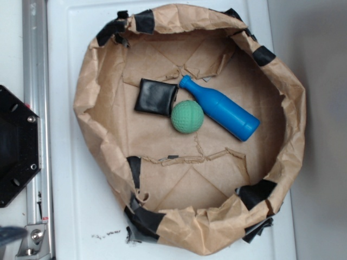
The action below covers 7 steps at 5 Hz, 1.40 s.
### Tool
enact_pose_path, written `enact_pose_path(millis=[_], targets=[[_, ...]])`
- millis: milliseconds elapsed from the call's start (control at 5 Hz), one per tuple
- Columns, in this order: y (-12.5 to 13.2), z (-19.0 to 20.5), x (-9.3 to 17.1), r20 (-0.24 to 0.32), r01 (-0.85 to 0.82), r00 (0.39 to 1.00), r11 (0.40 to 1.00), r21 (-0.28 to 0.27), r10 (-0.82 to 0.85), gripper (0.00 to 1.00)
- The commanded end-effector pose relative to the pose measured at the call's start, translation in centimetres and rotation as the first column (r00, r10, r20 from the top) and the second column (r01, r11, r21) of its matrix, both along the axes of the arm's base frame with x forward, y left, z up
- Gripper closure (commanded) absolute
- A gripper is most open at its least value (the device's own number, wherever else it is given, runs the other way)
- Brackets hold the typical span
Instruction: Grab the green ball.
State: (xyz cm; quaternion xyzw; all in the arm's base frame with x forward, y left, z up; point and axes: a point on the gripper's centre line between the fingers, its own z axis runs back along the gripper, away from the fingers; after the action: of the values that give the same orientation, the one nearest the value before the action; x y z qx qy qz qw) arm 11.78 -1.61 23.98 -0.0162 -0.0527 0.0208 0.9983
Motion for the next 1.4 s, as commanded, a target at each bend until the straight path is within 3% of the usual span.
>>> enact_pose_path(millis=[0,200,400,600,1000,1200], targets=[[0.0,0.0,0.0,0.0,0.0,1.0,1.0,0.0,0.0,0.0],[0.3,-4.1,4.7,0.099,-0.072,0.993,0.997,0.004,0.072,0.0],[1.0,-5.7,6.7,0.131,-0.111,0.986,0.994,0.021,0.107,0.0],[2.1,-8.6,9.9,0.119,-0.116,0.987,0.991,0.072,0.106,0.0],[4.2,-14.2,13.9,0.034,-0.094,0.995,0.992,0.078,0.092,0.0],[3.4,-17.4,15.0,0.021,-0.033,0.999,0.998,0.05,0.032,0.0]])
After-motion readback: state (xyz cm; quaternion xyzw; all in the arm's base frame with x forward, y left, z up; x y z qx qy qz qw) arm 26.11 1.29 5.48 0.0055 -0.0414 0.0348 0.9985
